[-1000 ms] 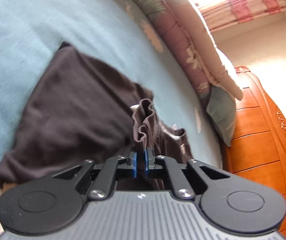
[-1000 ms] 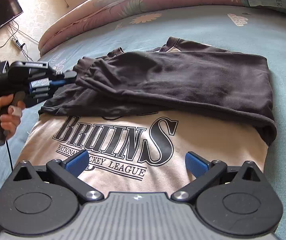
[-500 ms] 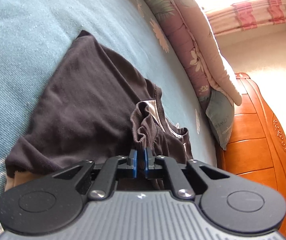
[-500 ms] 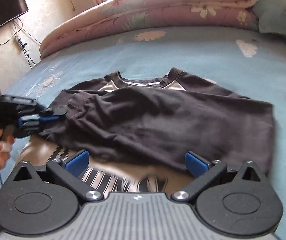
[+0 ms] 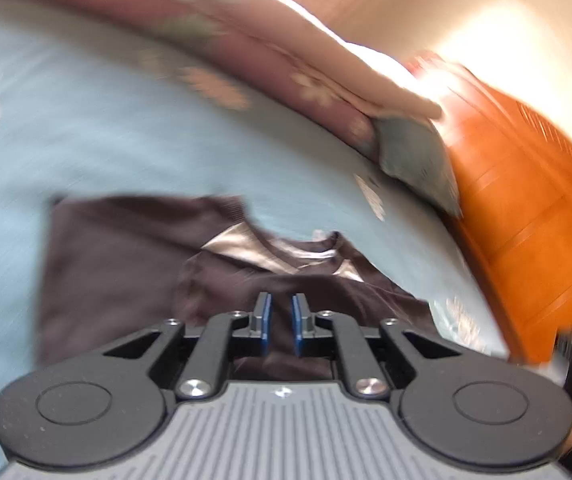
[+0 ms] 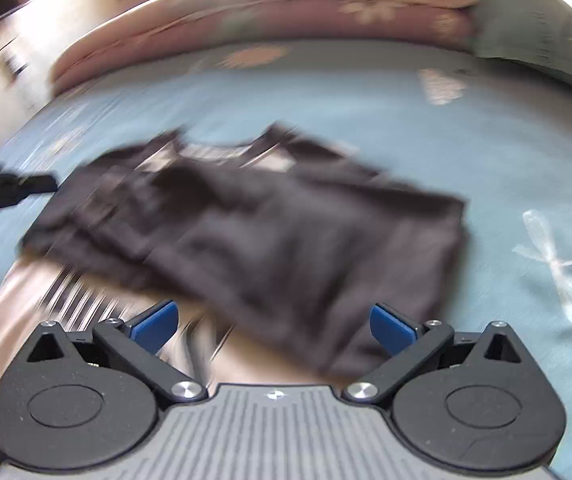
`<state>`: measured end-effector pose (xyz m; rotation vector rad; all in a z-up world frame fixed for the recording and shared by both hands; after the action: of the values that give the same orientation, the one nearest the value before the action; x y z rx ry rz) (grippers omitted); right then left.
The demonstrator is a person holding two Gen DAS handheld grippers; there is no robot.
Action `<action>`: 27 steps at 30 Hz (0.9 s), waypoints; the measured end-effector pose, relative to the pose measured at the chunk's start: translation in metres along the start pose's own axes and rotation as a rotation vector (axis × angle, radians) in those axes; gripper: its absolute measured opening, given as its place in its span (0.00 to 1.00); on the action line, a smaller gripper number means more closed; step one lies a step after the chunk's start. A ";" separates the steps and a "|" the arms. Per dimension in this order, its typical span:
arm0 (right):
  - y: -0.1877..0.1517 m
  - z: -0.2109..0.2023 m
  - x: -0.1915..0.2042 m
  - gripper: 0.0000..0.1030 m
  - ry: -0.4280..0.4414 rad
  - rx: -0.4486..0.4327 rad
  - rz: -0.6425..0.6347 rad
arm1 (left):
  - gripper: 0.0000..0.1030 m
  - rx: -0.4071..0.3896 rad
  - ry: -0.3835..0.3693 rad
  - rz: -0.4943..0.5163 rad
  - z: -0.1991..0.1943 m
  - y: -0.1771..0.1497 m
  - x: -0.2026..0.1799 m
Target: Fold clothes
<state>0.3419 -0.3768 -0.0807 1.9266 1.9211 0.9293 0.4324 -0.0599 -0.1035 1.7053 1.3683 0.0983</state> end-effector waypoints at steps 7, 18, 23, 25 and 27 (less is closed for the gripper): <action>-0.007 0.042 -0.021 1.00 -0.111 -0.006 0.013 | 0.18 0.117 0.128 0.276 0.060 -0.034 -0.014; 0.036 0.042 0.022 1.00 0.129 -0.009 0.035 | 0.50 0.150 -0.008 0.201 0.066 -0.004 -0.027; 0.046 0.081 0.025 1.00 0.230 0.002 0.079 | 0.46 0.157 -0.035 0.092 0.062 -0.014 0.004; 0.052 0.074 0.019 1.00 0.212 -0.005 0.109 | 0.46 0.142 -0.050 0.087 0.050 -0.009 0.005; 0.059 0.067 0.015 1.00 0.209 -0.009 0.142 | 0.55 0.126 -0.053 0.106 0.045 -0.004 0.003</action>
<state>0.4280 -0.3512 -0.0924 2.0542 1.9038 1.2208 0.4563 -0.0844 -0.1335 1.8730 1.2674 0.0268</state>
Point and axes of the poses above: each gripper's, at about its wrist camera, not at the fingertips, and z roughly the way its jaws point, x to its left, y to its top, the point moved 5 cm from there along z, roughly the way its jaws point, and after that the axes turned 5 degrees about z, right-handed, at the moved point
